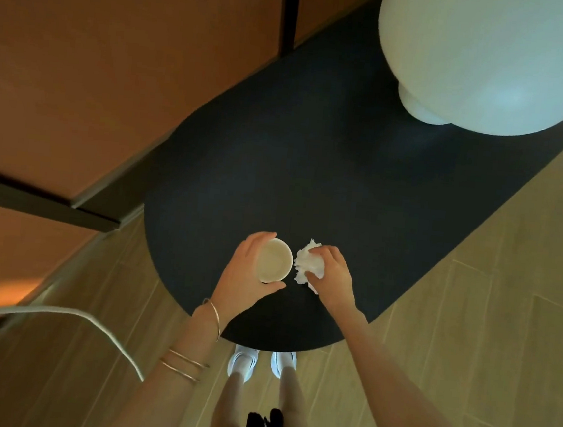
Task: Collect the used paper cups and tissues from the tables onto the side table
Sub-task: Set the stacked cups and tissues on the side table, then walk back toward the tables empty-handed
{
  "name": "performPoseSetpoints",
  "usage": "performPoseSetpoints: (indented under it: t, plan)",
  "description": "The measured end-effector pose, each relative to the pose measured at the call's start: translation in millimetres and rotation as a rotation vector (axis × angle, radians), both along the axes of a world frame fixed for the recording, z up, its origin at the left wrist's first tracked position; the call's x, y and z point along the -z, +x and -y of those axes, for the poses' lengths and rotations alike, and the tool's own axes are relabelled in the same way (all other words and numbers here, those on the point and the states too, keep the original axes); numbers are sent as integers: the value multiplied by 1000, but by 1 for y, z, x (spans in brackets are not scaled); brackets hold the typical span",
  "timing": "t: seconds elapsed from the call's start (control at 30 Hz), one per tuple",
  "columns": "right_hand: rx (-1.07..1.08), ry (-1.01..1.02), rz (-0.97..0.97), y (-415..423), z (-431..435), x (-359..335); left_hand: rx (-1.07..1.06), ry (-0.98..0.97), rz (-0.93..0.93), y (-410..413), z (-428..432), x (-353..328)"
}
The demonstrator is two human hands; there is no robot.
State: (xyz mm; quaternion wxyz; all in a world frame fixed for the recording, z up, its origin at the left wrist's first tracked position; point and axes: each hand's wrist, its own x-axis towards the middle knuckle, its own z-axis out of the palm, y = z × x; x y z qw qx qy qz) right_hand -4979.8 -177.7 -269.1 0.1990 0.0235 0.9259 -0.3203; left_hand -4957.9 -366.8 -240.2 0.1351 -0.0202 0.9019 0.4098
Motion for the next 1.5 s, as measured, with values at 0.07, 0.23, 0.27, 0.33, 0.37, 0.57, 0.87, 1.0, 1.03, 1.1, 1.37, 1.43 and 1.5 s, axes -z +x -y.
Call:
performPoseSetpoints:
  t: [0.07, 0.23, 0.27, 0.33, 0.37, 0.57, 0.87, 1.0, 1.03, 1.1, 1.37, 1.43, 1.5]
  plan:
    - [-26, 8, -22, 5, -3, -3, 38, -32, 9, 0, 2, -3]
    - [-47, 27, -47, 11, -10, -24, 92, -111, 46, 0, 11, -20]
    - [-61, 31, -49, 12, -11, -30, 102, -126, 56, -1, 12, -26]
    - [-90, 48, -54, 13, -13, -47, 125, -140, 56, -1, 14, -38]
    - [-95, 58, -67, 14, -13, -56, 134, -140, 51, -1, 15, -45]
    - [-186, 178, -279, 22, -12, -128, 207, -322, -96, 6, 28, -91]
    - [-228, 320, -557, 49, -6, -223, 448, -631, -508, 6, 31, -175]
    - [-144, 342, -552, 76, -8, -222, 525, -609, -563, 11, 28, -180]
    - [-114, 343, -552, 83, -9, -219, 554, -603, -569, 12, 28, -178]
    - [-61, 356, -545, 97, -12, -213, 620, -603, -561, 13, 25, -174]
    - [167, 414, -402, 184, -35, -201, 1001, -505, -482, 50, -30, -165]
    - [255, 420, -385, 213, -42, -199, 1091, -477, -520, 61, -46, -169]
    - [352, 427, -393, 244, -47, -200, 1174, -450, -554, 74, -60, -172]
